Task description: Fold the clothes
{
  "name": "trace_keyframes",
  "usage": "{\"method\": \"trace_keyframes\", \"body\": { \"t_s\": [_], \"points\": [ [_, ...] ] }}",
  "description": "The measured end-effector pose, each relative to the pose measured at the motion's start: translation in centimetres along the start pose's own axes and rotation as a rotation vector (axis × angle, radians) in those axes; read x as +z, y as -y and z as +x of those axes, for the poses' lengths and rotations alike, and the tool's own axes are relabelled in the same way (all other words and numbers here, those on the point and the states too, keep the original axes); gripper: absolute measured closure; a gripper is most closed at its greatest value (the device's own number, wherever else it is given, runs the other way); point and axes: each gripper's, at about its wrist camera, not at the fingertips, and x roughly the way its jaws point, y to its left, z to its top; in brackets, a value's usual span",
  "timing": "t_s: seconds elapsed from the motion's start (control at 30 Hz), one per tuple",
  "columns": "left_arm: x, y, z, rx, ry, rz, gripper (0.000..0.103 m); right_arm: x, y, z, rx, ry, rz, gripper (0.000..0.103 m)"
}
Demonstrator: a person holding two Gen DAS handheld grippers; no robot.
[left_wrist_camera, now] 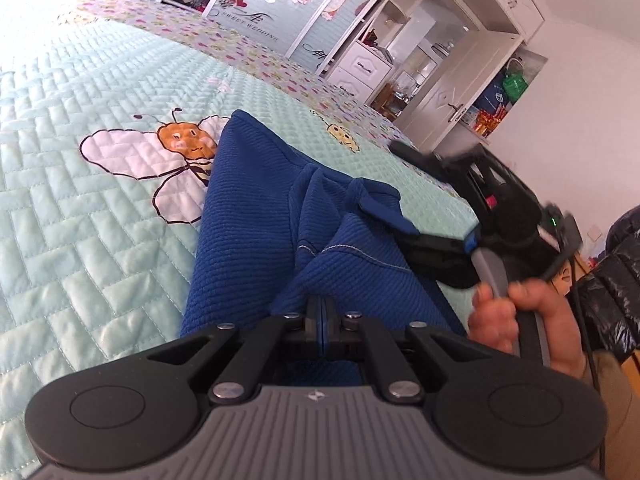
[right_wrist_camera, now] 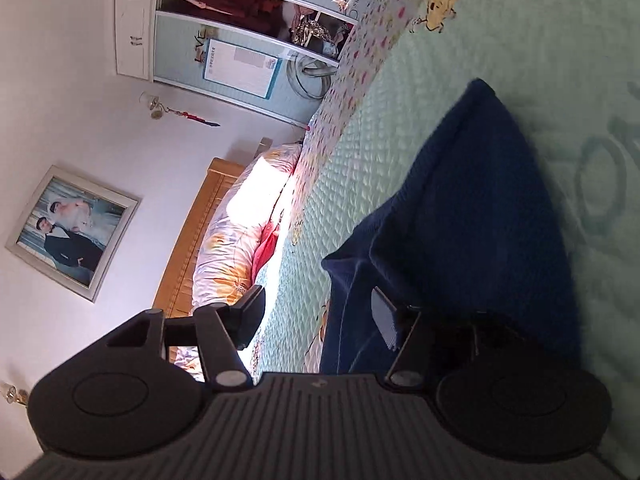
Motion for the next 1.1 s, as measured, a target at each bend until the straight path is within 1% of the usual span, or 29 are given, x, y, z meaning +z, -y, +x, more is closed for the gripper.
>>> {"method": "trace_keyframes", "body": {
  "t_s": [0.03,0.07,0.1,0.13,0.17,0.2,0.27,0.37,0.43,0.47,0.5,0.53,0.57,0.6,0.63,0.67,0.7,0.77,0.8,0.83,0.87,0.9,0.93,0.97,1.0,1.03,1.07,1.1],
  "points": [
    [-0.1,0.1,0.0,-0.001,0.001,0.01,0.1,0.7,0.4,0.5,-0.015,0.003,0.01,0.043],
    [-0.1,0.0,0.0,-0.005,0.002,0.013,0.1,1.4,0.8,1.1,-0.03,0.006,0.021,0.047],
    [-0.1,-0.1,0.1,-0.009,0.002,0.016,0.1,1.9,1.8,1.5,-0.037,0.004,0.053,0.071],
    [-0.1,-0.3,0.1,-0.02,0.0,0.007,0.1,2.2,3.0,1.8,-0.081,0.008,0.087,0.092],
    [-0.1,-0.7,0.2,-0.034,-0.001,-0.009,0.1,2.1,3.7,1.7,-0.132,0.023,0.097,0.103],
    [-0.1,-0.8,0.2,-0.041,-0.001,-0.016,0.1,1.9,3.7,1.6,-0.11,0.046,0.082,0.103],
    [-0.2,-0.8,0.1,-0.045,-0.003,-0.018,0.1,1.3,2.6,1.9,-0.168,0.041,0.013,0.103],
    [-0.3,-0.2,0.0,-0.025,0.002,0.017,0.1,0.6,-0.1,3.0,-0.308,0.058,-0.158,0.103],
    [-0.3,0.1,0.0,-0.015,0.006,0.033,0.1,0.2,-1.7,3.3,-0.39,0.1,-0.3,0.103],
    [-0.3,0.1,0.0,-0.013,0.007,0.037,0.1,0.4,-2.0,3.1,-0.418,0.126,-0.319,0.095],
    [-0.3,0.1,0.0,-0.012,0.008,0.039,0.1,0.5,-2.0,2.5,-0.425,0.157,-0.314,0.084],
    [-0.3,0.1,0.1,-0.012,0.008,0.038,0.1,0.6,-2.3,1.6,-0.414,0.192,-0.303,0.082],
    [-0.3,0.0,0.1,-0.012,0.008,0.038,0.1,0.6,-2.6,0.8,-0.403,0.228,-0.293,0.077],
    [-0.3,0.0,0.1,-0.011,0.009,0.039,0.1,0.2,-3.1,0.0,-0.378,0.237,-0.298,0.073],
    [-0.3,0.1,0.2,-0.009,0.009,0.042,0.1,-0.2,-3.5,-0.7,-0.34,0.225,-0.304,0.068],
    [-0.3,0.2,0.2,-0.006,0.01,0.046,0.1,-0.5,-3.8,-1.0,-0.313,0.206,-0.303,0.058],
    [-0.4,0.2,0.2,-0.003,0.011,0.05,0.1,-0.7,-3.8,-0.6,-0.305,0.184,-0.3,0.052],
    [-0.4,0.2,0.2,-0.003,0.012,0.051,0.1,-1.0,-3.7,0.3,-0.291,0.14,-0.295,0.052],
    [-0.3,0.1,0.2,-0.006,0.011,0.047,0.1,-0.5,-3.2,1.1,-0.323,0.122,-0.283,0.052],
    [-0.3,0.0,0.2,-0.01,0.011,0.042,0.1,0.1,-2.1,1.3,-0.334,0.128,-0.245,0.052],
    [-0.3,0.0,0.2,-0.013,0.01,0.038,0.1,0.7,-1.0,1.5,-0.345,0.134,-0.207,0.069],
    [-0.3,-0.1,0.2,-0.016,0.01,0.034,0.1,1.3,0.1,1.6,-0.356,0.141,-0.168,0.092],
    [-0.3,-0.2,0.3,-0.02,0.009,0.03,0.1,1.6,0.7,1.0,-0.351,0.166,-0.1,0.099],
    [-0.3,-0.3,0.3,-0.023,0.009,0.025,0.1,2.0,1.4,0.4,-0.346,0.192,-0.033,0.101],
    [-0.3,-0.4,0.3,-0.026,0.008,0.021,0.1,2.1,1.2,-0.2,-0.361,0.22,-0.023,0.099],
    [-0.2,-0.4,0.3,-0.028,0.008,0.02,0.1,2.0,0.4,-0.6,-0.401,0.25,-0.051,0.097],
    [-0.2,-0.3,0.3,-0.027,0.008,0.02,0.1,1.7,-0.8,-1.0,-0.442,0.277,-0.102,0.087],
    [-0.2,-0.3,0.3,-0.027,0.008,0.021,0.1,1.3,-2.1,-1.0,-0.45,0.285,-0.17,0.078]
  ]
}}
